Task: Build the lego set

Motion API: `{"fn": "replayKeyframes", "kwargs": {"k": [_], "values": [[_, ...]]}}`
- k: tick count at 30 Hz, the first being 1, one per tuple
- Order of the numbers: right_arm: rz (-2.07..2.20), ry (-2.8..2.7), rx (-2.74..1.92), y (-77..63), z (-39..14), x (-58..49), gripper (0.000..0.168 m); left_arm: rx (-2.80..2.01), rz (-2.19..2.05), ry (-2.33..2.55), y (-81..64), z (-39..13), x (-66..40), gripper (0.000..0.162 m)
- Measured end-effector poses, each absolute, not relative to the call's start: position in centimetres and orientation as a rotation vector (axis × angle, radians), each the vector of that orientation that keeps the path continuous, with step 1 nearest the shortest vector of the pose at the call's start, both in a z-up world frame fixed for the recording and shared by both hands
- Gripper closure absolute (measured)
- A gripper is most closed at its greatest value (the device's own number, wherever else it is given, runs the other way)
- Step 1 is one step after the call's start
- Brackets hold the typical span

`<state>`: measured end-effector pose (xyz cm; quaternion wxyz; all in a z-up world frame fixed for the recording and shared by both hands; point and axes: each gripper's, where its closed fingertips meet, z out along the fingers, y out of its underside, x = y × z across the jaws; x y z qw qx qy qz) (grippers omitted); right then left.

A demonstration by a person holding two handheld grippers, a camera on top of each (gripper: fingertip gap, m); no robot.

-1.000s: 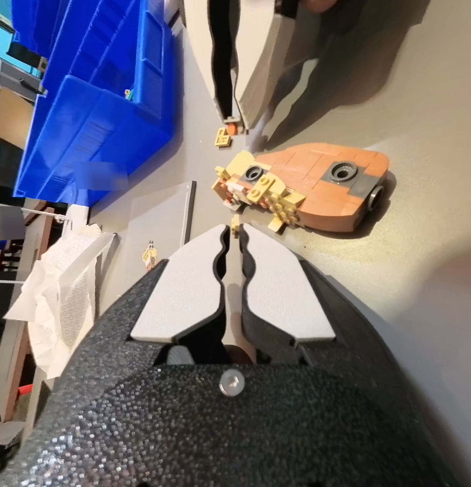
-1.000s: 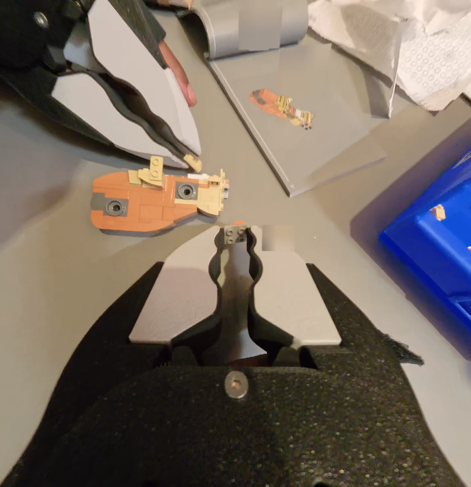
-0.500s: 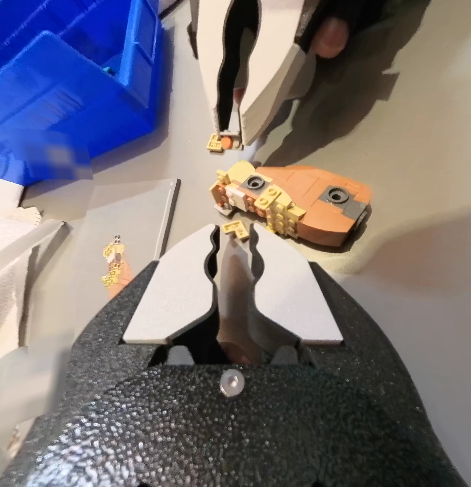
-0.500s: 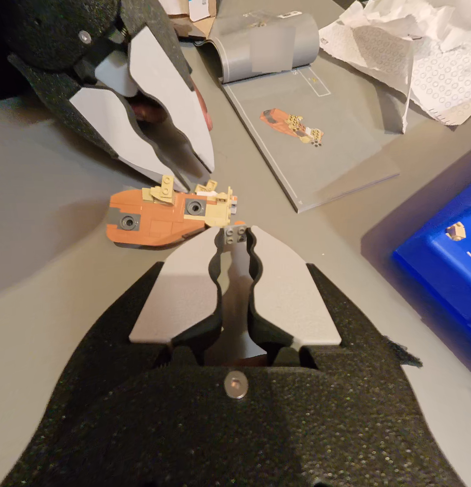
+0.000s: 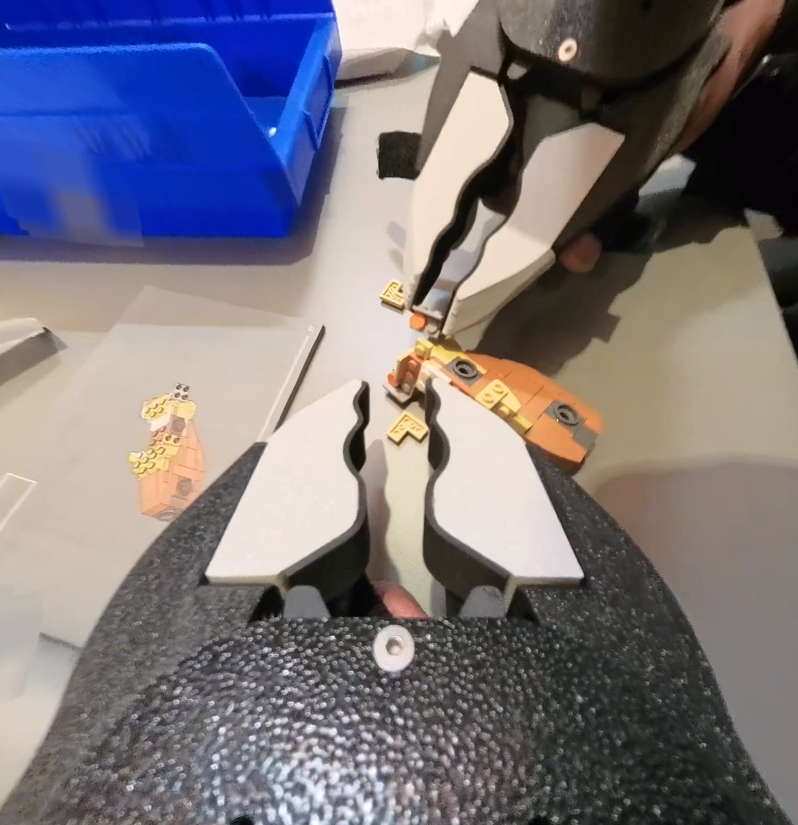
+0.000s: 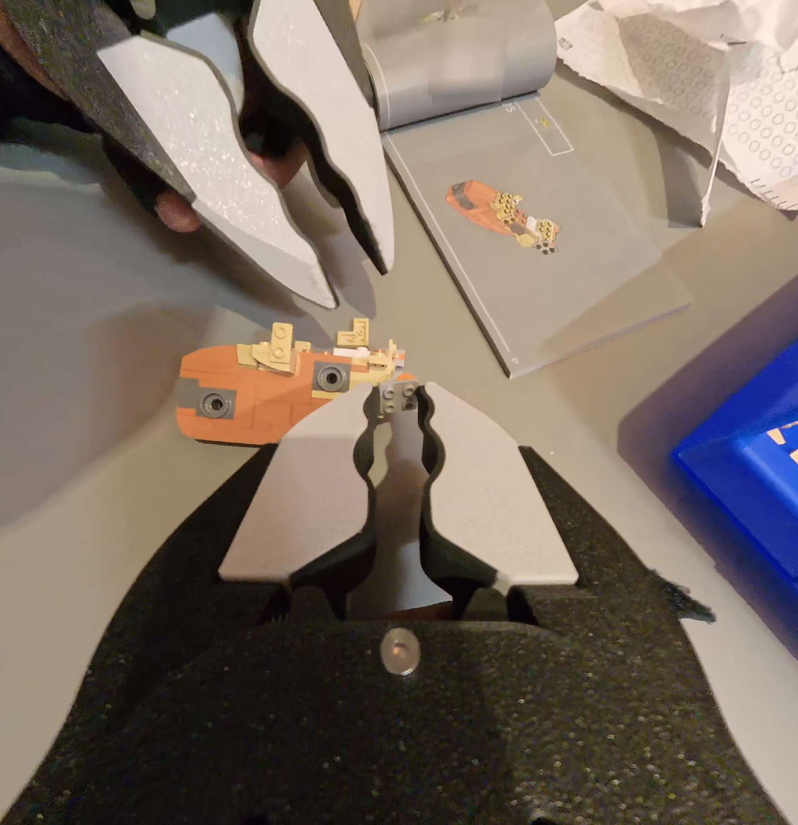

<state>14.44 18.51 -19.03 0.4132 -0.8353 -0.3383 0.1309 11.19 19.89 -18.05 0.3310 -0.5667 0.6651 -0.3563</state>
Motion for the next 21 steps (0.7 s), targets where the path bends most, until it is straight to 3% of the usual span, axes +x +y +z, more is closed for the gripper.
{"fn": "replayKeyframes", "kwargs": {"k": [21], "values": [[0.225,-0.919,-2.138,19.0,-19.2,13.4,0.152,-1.597,-0.876,1.657,20.4,-19.3,12.8,0.143]]}}
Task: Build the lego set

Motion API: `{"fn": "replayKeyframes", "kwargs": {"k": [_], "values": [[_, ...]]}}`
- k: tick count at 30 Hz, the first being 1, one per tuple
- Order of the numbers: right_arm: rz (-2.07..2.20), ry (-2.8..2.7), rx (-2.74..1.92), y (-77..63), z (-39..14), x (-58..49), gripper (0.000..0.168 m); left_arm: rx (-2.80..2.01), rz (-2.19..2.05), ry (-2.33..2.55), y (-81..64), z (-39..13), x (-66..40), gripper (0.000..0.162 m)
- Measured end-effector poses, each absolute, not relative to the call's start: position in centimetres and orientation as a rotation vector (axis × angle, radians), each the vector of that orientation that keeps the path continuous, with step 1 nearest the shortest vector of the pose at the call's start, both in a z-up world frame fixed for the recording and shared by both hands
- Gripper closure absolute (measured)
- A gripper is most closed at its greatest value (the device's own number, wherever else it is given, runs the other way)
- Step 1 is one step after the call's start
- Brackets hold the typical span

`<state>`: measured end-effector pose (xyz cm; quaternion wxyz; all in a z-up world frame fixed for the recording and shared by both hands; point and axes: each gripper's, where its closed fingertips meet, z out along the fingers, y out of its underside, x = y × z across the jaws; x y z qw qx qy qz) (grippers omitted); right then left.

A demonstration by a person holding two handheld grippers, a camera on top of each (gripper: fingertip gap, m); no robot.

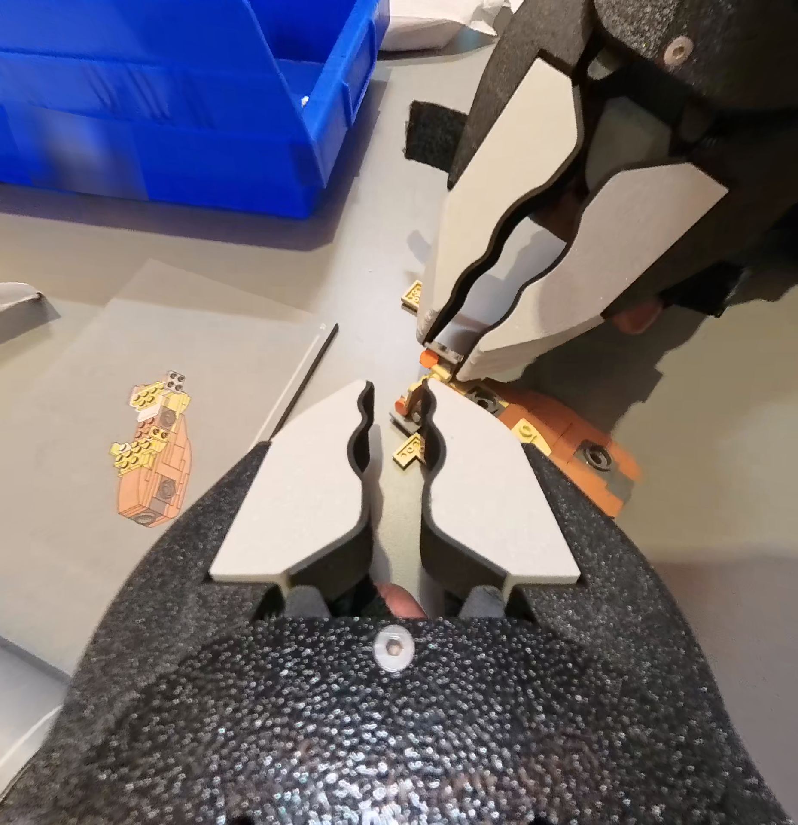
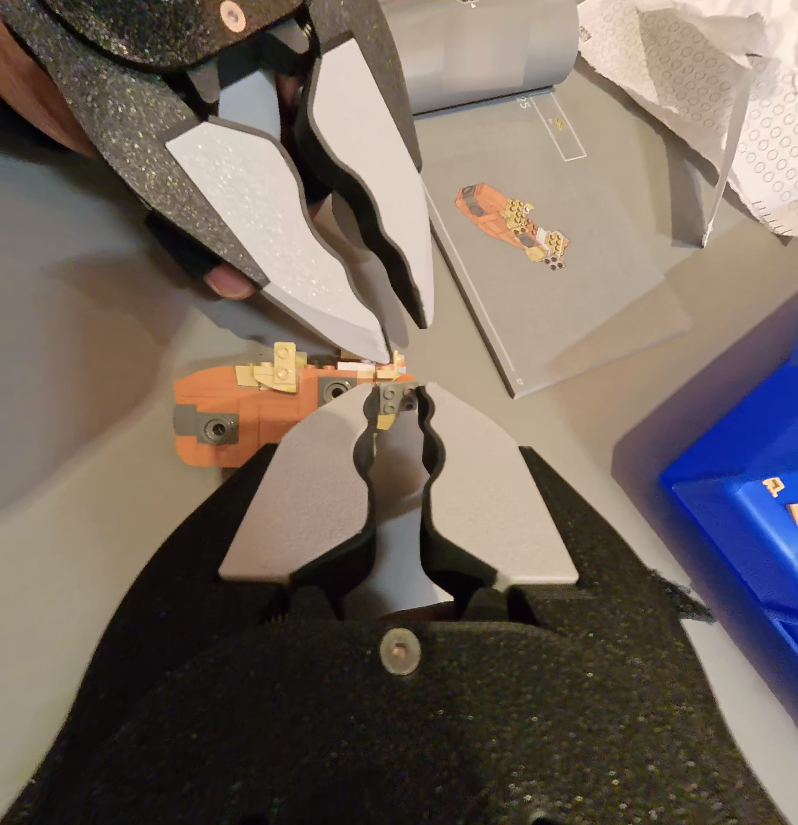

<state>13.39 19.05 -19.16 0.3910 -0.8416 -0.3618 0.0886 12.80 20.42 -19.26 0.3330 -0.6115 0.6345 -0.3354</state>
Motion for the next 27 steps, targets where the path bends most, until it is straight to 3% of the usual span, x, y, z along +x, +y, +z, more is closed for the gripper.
{"fn": "replayKeyframes", "kwargs": {"k": [18,27], "values": [[0.259,-0.965,-2.066,19.4,-19.0,13.1,0.152,-1.572,-0.895,1.662,20.7,-18.9,11.7,0.143],[0.218,-1.062,-1.787,19.9,-13.9,12.0,0.152,-1.65,-1.547,1.389,20.1,-14.7,11.3,0.144]]}}
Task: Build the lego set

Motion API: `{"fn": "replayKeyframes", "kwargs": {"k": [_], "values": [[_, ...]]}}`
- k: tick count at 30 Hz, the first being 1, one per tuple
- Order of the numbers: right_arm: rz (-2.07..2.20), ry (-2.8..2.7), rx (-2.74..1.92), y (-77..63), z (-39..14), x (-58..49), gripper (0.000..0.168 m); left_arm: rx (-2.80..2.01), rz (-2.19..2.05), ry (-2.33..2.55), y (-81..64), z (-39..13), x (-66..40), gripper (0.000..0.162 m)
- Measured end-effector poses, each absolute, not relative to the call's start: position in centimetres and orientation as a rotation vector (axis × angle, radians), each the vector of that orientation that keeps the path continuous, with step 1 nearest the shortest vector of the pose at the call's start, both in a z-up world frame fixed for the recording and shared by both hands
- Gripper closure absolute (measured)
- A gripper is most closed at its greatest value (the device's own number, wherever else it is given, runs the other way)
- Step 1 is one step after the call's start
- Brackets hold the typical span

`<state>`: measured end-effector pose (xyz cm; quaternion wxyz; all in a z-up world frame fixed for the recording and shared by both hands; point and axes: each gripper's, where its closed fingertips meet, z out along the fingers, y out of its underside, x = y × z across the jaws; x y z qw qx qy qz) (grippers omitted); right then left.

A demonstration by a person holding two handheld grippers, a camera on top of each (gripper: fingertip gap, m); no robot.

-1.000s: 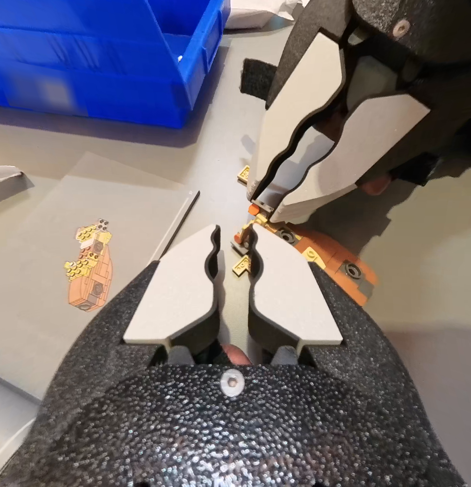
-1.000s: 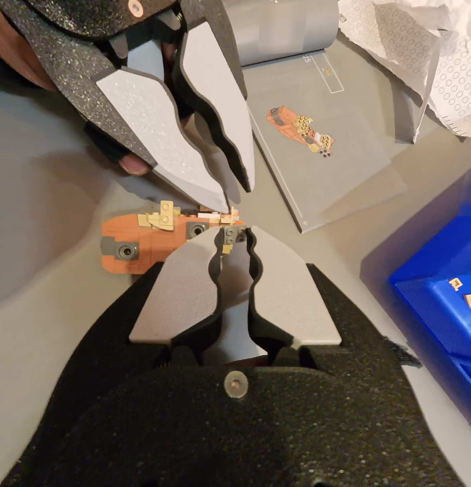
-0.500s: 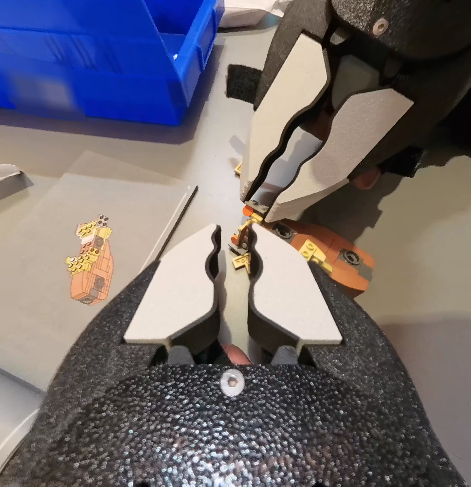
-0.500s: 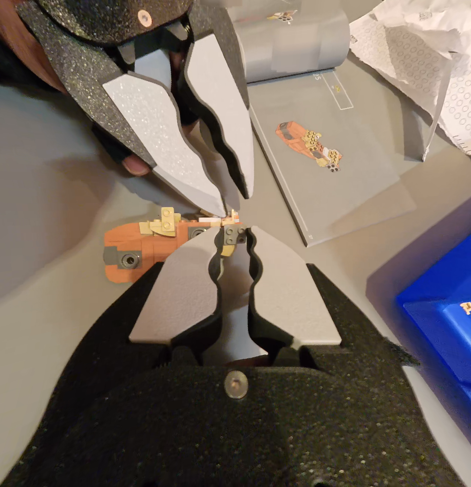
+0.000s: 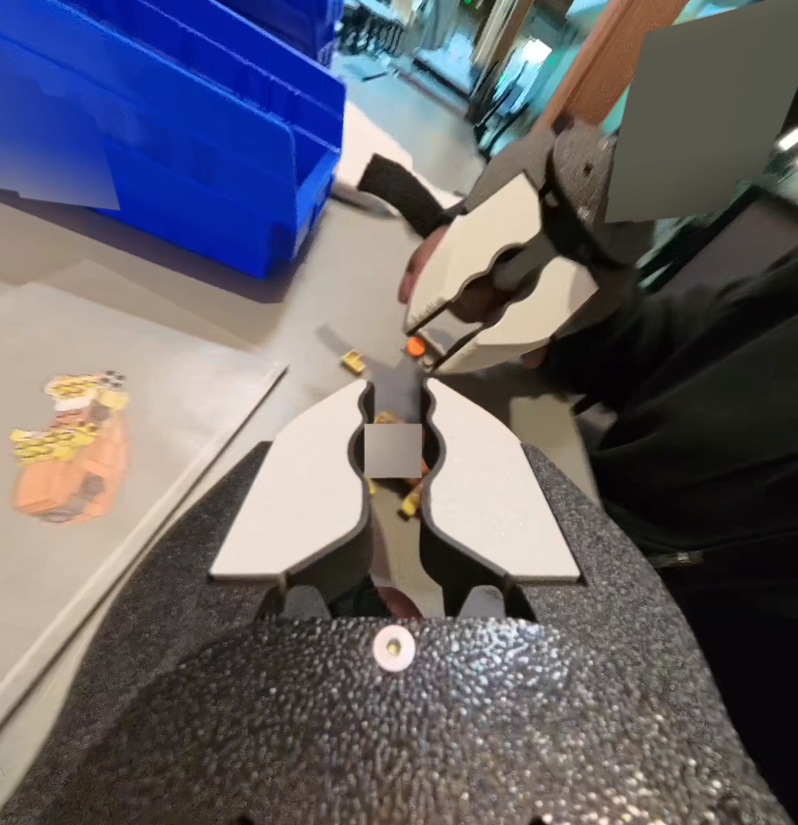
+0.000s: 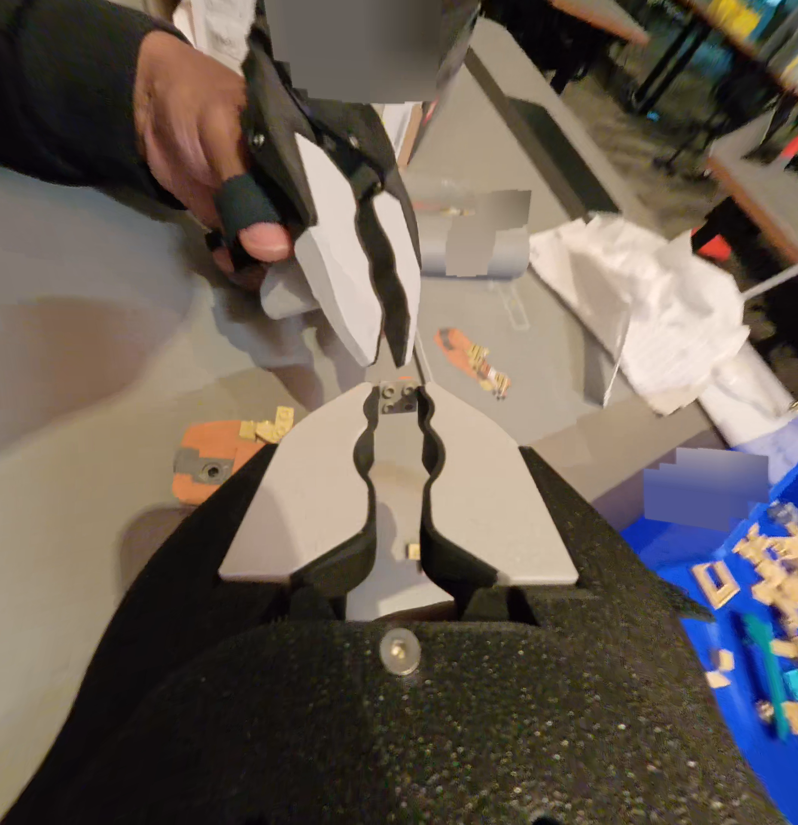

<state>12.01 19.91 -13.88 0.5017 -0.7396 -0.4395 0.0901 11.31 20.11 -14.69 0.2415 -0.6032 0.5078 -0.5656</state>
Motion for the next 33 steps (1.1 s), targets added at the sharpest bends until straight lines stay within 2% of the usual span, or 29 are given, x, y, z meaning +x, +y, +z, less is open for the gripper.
{"fn": "replayKeyframes", "kwargs": {"k": [4,13,29,33], "values": [[0.075,-1.169,-1.758,20.9,-13.8,11.1,0.152,-1.673,-1.808,1.233,20.1,-12.6,10.9,0.143],[-0.116,-1.259,-1.751,21.3,-14.5,10.2,0.152,-1.82,-1.733,1.24,20.3,-14.2,10.7,0.135],[-0.254,-1.321,-1.713,20.9,-14.8,10.1,0.152,-1.905,-1.765,1.177,20.3,-14.8,10.9,0.138],[-0.26,-1.326,-1.698,20.9,-14.8,9.7,0.152,-1.89,-1.789,1.173,20.0,-14.7,11.1,0.148]]}}
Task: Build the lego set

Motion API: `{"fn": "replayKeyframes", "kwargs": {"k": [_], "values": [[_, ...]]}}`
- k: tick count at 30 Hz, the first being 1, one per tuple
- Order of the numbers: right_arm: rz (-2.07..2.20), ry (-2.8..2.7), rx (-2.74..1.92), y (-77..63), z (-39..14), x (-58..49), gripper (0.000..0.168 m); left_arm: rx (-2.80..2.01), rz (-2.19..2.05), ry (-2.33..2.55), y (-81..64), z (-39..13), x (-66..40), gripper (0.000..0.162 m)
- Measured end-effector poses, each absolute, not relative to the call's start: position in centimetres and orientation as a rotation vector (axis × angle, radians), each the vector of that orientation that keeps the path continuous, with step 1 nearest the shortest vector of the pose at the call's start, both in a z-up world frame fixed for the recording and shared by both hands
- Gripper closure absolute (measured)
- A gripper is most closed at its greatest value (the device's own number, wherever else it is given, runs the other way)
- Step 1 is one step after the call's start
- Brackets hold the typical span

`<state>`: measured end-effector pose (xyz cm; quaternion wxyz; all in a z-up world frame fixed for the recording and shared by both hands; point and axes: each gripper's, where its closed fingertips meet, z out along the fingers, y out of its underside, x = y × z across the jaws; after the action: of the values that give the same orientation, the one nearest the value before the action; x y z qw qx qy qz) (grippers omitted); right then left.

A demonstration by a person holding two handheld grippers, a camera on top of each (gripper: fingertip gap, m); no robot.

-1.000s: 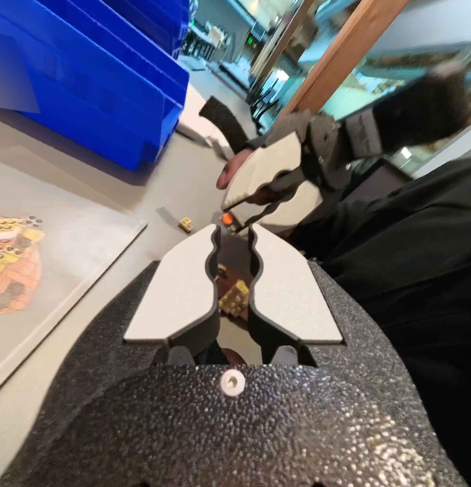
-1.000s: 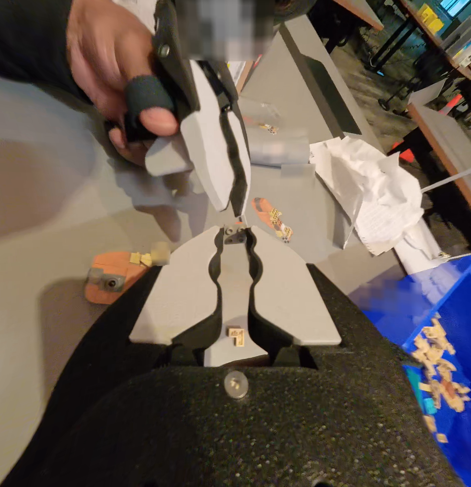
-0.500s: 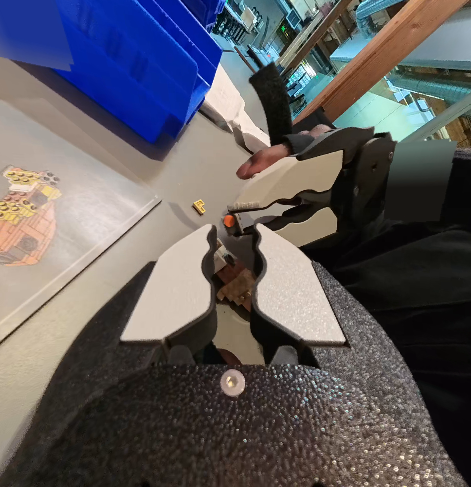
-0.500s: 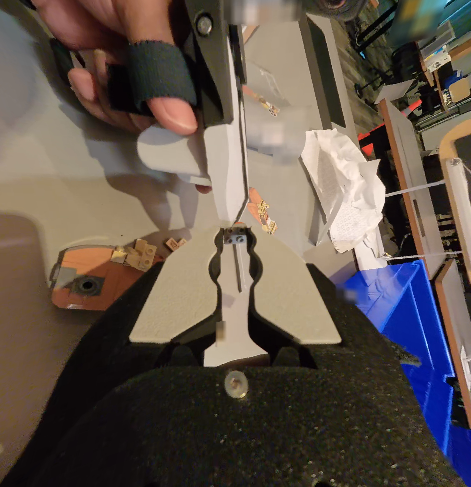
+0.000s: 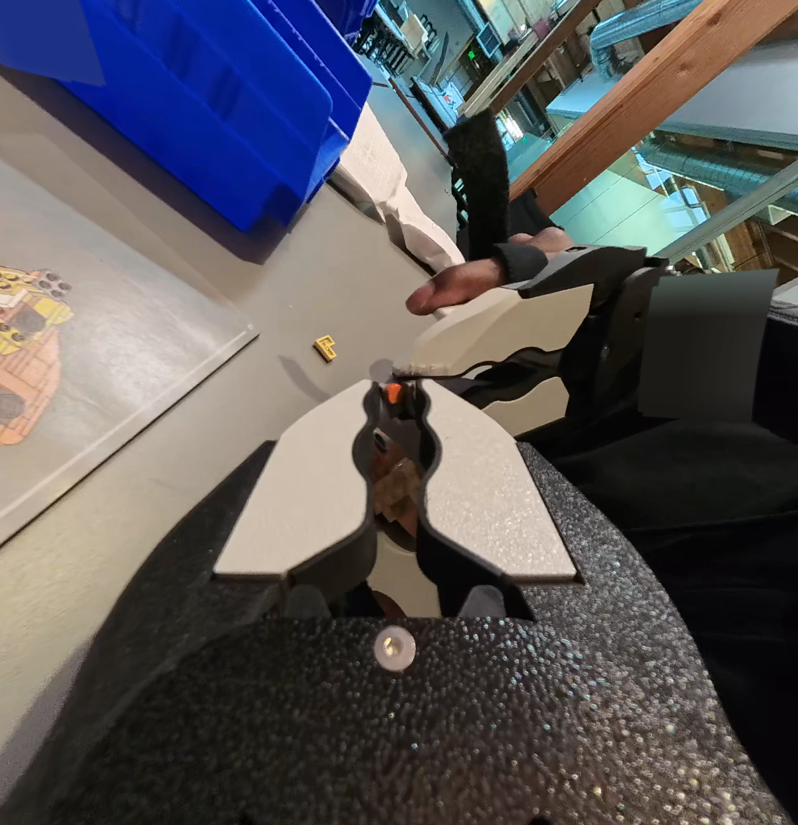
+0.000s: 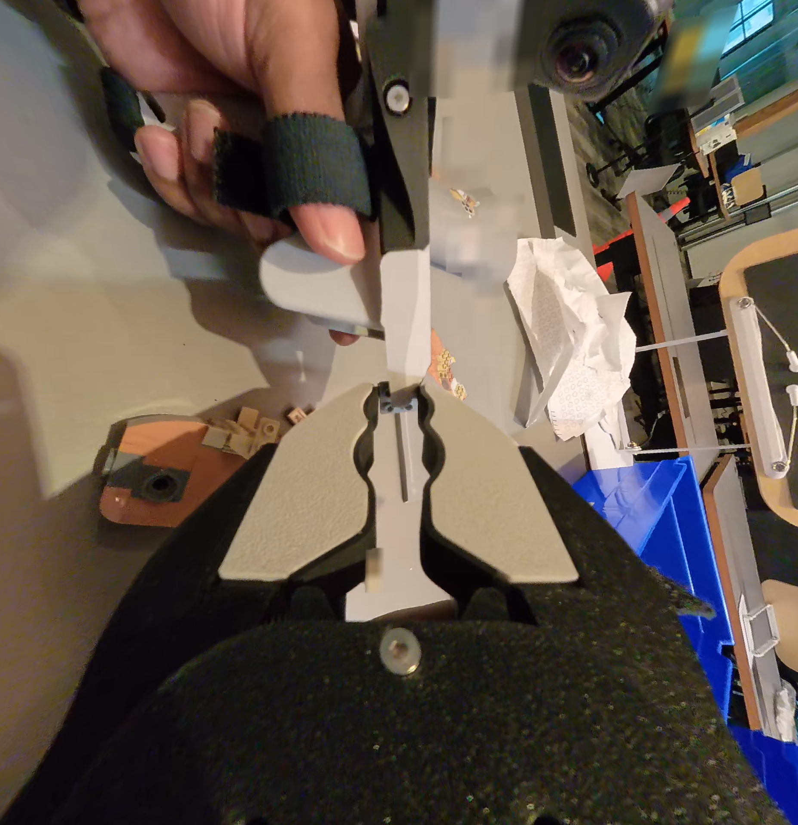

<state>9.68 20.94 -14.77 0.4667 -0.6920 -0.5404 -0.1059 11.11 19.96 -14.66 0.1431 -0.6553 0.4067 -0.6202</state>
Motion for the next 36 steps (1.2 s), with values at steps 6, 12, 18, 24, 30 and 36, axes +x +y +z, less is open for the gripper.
{"fn": "replayKeyframes", "kwargs": {"k": [6,12,18,24,30,36], "values": [[-0.135,-1.239,-1.594,20.8,-13.7,10.0,0.141,-1.829,-1.942,1.1,19.9,-13.5,10.9,0.149],[0.175,-1.157,-1.402,19.4,-12.8,10.4,0.139,-1.77,-2.22,1.075,18.3,-12.3,11.2,0.149],[0.124,-1.22,-1.361,18.5,-13.8,11.1,0.138,-1.763,-2.28,1.109,17.5,-12.7,11.7,0.149],[0.132,-1.193,-1.3,18.0,-13.0,10.9,0.146,-1.768,-2.244,1.159,17.0,-13.0,12.0,0.149],[0.128,-1.213,-1.302,17.8,-13.3,10.5,0.15,-1.759,-2.231,1.19,16.7,-13.1,12.0,0.149],[0.253,-1.176,-1.364,17.8,-13.0,11.2,0.152,-1.651,-2.059,1.321,16.8,-13.1,11.7,0.14]]}}
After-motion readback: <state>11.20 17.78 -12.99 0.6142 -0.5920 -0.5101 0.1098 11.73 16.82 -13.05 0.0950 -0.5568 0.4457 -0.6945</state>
